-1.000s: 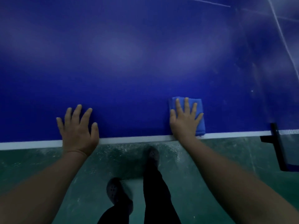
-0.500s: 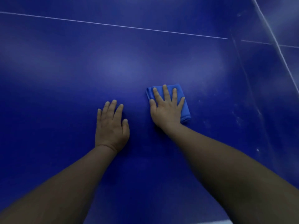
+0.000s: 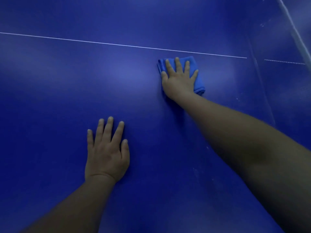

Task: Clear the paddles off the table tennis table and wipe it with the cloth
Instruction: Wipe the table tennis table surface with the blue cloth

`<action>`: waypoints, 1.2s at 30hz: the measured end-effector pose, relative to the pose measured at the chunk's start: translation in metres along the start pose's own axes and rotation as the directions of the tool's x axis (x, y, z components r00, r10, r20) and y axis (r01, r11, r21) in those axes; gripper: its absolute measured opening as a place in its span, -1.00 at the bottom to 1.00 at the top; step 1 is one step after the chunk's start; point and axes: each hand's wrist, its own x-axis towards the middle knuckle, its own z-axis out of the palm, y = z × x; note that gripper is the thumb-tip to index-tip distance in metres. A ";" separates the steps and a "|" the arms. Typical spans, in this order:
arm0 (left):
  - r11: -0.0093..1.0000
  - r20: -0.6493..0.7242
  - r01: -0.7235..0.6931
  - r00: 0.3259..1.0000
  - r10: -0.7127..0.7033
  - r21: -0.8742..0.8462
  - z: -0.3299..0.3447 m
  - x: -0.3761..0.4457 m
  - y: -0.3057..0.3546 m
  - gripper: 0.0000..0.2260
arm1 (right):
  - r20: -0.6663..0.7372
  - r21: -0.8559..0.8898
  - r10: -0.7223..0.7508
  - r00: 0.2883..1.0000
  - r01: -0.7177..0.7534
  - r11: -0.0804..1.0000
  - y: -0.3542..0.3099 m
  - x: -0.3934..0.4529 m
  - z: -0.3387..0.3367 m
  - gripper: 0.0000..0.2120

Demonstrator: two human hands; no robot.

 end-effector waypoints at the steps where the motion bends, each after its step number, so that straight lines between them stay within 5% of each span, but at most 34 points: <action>1: 1.000 0.005 0.000 1.000 0.000 0.008 -0.001 0.001 0.000 -0.41 | -0.018 -0.012 -0.035 0.999 0.035 0.999 -0.005 -0.016 0.005 -0.45; 5: 1.000 -0.011 0.001 1.000 -0.001 0.012 -0.001 0.003 0.001 -0.44 | -0.046 -0.051 -0.375 0.926 0.373 0.926 -0.012 -0.087 0.030 -0.44; 10: 1.000 -0.041 -0.009 0.999 0.011 0.028 0.003 0.003 0.001 -0.45 | -0.046 -0.017 -0.022 0.999 0.021 1.000 -0.022 -0.013 0.015 -0.46; 17: 0.999 -0.076 -0.022 0.997 0.025 0.046 0.009 0.005 -0.003 -0.46 | -0.037 0.013 -0.366 0.930 0.367 0.930 -0.129 0.017 0.029 -0.47; 19: 0.999 -0.082 -0.026 0.996 0.029 0.044 0.009 0.005 -0.003 -0.46 | -0.047 -0.034 -0.251 0.967 0.250 0.968 -0.100 0.053 0.017 -0.48; 21: 0.998 -0.077 -0.032 0.996 0.036 0.052 0.010 0.004 -0.004 -0.47 | -0.075 0.002 0.022 0.997 -0.022 1.000 -0.039 0.080 0.002 -0.48; 24: 0.998 -0.059 -0.029 0.998 0.032 0.056 0.008 0.005 -0.002 -0.48 | -0.091 0.111 0.410 0.907 -0.400 0.910 0.052 0.079 -0.021 -0.46; 26: 0.998 -0.051 -0.024 0.998 0.027 0.052 0.007 0.004 -0.002 -0.48 | -0.087 0.106 0.476 0.875 -0.467 0.878 0.057 0.060 -0.018 -0.45; 29: 0.999 -0.059 -0.020 0.998 0.023 0.042 0.006 0.004 -0.001 -0.47 | -0.136 0.001 0.134 0.982 -0.135 0.991 -0.008 0.029 0.008 -0.46; 32: 0.999 -0.072 -0.021 0.997 0.023 0.041 0.009 0.003 -0.002 -0.46 | -0.053 -0.062 -0.315 0.948 0.312 0.948 -0.072 0.014 0.029 -0.45; 34: 0.999 -0.081 -0.024 0.996 0.027 0.032 0.010 0.003 -0.003 -0.46 | -0.017 -0.049 -0.316 0.949 0.315 0.948 -0.061 0.042 0.015 -0.44; 36: 0.999 -0.088 -0.027 0.996 0.029 0.030 0.011 0.004 -0.002 -0.46 | -0.049 -0.064 -0.134 0.990 0.131 0.989 -0.015 0.078 -0.004 -0.46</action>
